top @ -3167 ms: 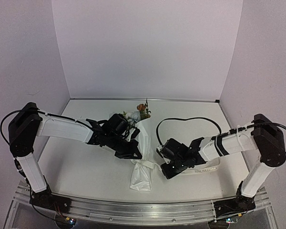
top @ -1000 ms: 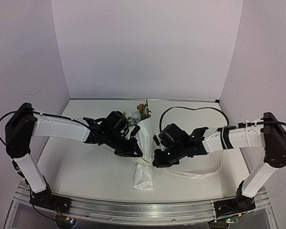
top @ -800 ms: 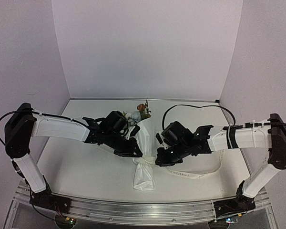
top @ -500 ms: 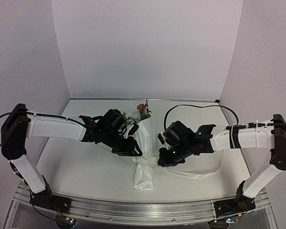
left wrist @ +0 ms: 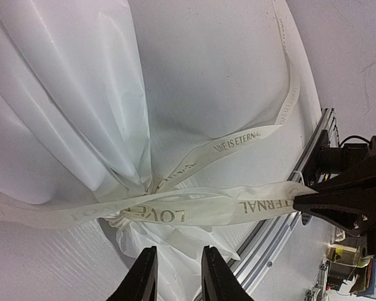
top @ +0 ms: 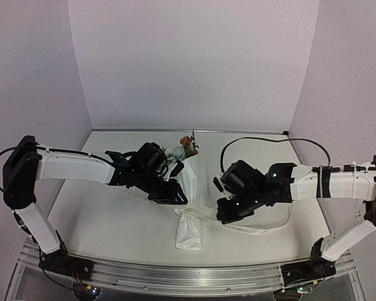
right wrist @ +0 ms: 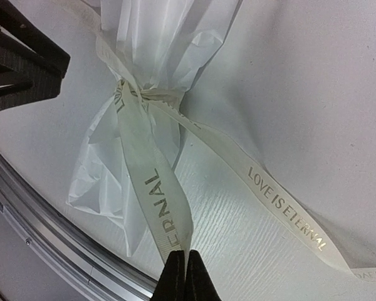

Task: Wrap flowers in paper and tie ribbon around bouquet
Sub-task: Straighten the left side of the half-tied ribbon at the center of the board.

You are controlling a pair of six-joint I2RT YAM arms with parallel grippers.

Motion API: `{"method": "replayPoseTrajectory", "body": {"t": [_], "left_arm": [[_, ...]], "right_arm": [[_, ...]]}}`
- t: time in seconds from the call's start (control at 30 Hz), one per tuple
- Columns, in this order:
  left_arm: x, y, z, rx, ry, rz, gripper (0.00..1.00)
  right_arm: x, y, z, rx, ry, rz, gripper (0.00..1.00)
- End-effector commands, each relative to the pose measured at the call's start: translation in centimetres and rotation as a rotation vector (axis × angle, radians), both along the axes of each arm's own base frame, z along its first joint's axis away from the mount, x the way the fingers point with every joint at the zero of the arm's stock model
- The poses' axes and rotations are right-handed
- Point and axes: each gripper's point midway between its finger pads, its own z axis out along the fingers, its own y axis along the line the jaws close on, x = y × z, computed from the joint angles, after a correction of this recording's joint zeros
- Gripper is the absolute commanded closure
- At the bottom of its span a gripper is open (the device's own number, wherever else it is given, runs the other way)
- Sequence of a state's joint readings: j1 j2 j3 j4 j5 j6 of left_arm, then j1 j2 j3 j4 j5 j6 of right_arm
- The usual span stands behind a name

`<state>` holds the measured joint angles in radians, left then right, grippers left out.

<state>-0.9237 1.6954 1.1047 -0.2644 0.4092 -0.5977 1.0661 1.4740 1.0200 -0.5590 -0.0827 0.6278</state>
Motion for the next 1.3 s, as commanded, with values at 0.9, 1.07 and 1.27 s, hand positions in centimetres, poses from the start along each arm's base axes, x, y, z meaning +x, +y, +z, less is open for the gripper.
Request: {"method": "replayPoseTrajectory", "body": {"t": [0.9,1.07,1.27], "left_arm": [[2.1,-2.3,-3.7,0.046,-0.022,-0.019,0.93],[2.1,-2.3,-3.7,0.044,-0.024,-0.025,0.94],[2.0,-2.3,-3.4,0.038,-0.029,-0.03,0.94]], "right_arm": [[-0.3,-1.4,-6.4,-0.182,-0.009,-0.054,0.79],[0.2,-2.4,-5.4,-0.161,-0.028,-0.107,0.58],[1.2,-7.0,-4.2,-0.158,-0.099,-0.287,0.39]]}}
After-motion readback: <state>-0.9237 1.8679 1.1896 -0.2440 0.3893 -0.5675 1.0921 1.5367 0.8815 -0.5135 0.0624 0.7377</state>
